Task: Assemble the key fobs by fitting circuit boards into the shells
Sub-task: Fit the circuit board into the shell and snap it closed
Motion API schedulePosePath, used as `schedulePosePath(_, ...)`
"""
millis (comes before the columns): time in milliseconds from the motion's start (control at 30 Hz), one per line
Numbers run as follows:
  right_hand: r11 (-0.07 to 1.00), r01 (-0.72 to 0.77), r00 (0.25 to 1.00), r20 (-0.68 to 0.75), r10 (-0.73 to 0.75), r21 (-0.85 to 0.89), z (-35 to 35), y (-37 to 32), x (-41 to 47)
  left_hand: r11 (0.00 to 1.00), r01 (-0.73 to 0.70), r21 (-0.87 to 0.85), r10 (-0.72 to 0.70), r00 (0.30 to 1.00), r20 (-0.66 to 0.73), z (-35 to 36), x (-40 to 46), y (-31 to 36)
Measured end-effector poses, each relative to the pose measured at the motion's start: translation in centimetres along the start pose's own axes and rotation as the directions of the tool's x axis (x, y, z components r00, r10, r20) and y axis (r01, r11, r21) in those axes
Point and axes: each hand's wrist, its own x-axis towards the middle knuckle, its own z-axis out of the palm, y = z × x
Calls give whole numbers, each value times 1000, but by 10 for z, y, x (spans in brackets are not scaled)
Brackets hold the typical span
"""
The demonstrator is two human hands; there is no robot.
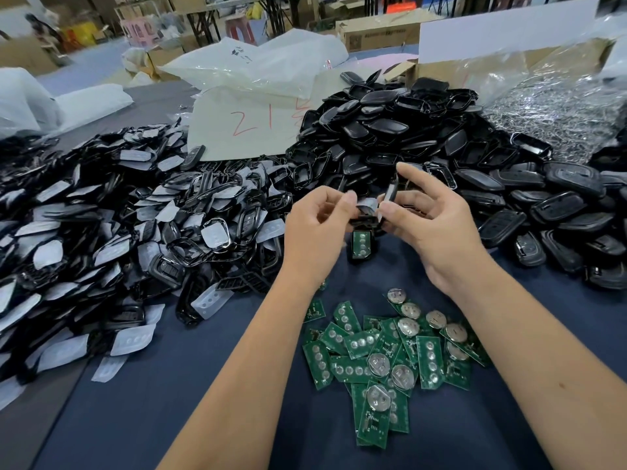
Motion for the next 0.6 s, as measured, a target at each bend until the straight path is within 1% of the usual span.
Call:
schedulePosePath(33,997,-26,999,22,24,66,-1,0,1,982,-45,184,47,999,-6,-2,1,-3)
schedulePosePath(67,991,-46,998,45,41,123,-3,0,2,932,-84,352,71,996,49,-3,1,-5)
schedulePosePath(100,983,-65,996,68,54,172,-4,-1,2,860,-130,493,72,988,136,-4,0,-7)
schedulePosePath(133,974,-83,994,90,65,211,-5,-2,2,790,-174,588,54,975,216,-3,1,-9)
schedulePosePath(167,965,-99,991,109,74,243,-5,-3,2,738,-199,644,34,965,260,-2,1,-10)
schedulePosePath(200,957,-112,989,121,82,269,-6,-4,2,721,-206,662,25,962,272,-1,1,-10)
schedulePosePath(233,948,-123,988,125,90,293,-7,-4,3,727,-198,657,19,963,269,0,1,-10)
schedulePosePath(300,932,-140,987,121,105,334,-10,-5,3,783,-180,595,29,967,254,-2,1,-9)
schedulePosePath(367,922,-149,987,113,116,358,-11,-5,4,858,-169,486,63,972,228,-3,-1,-7)
schedulePosePath(433,917,-154,986,109,122,368,-11,-5,4,925,-123,360,64,983,171,-3,-2,-6)
schedulePosePath(500,912,-163,986,105,133,377,-11,-6,4,986,-14,163,-1,996,88,-3,-2,-4)
schedulePosePath(533,910,-168,985,105,138,380,-11,-6,4,998,54,40,-56,997,49,-3,-1,-3)
schedulePosePath(600,911,-174,983,113,142,373,-11,-8,3,963,184,-199,-187,982,0,-5,1,-1)
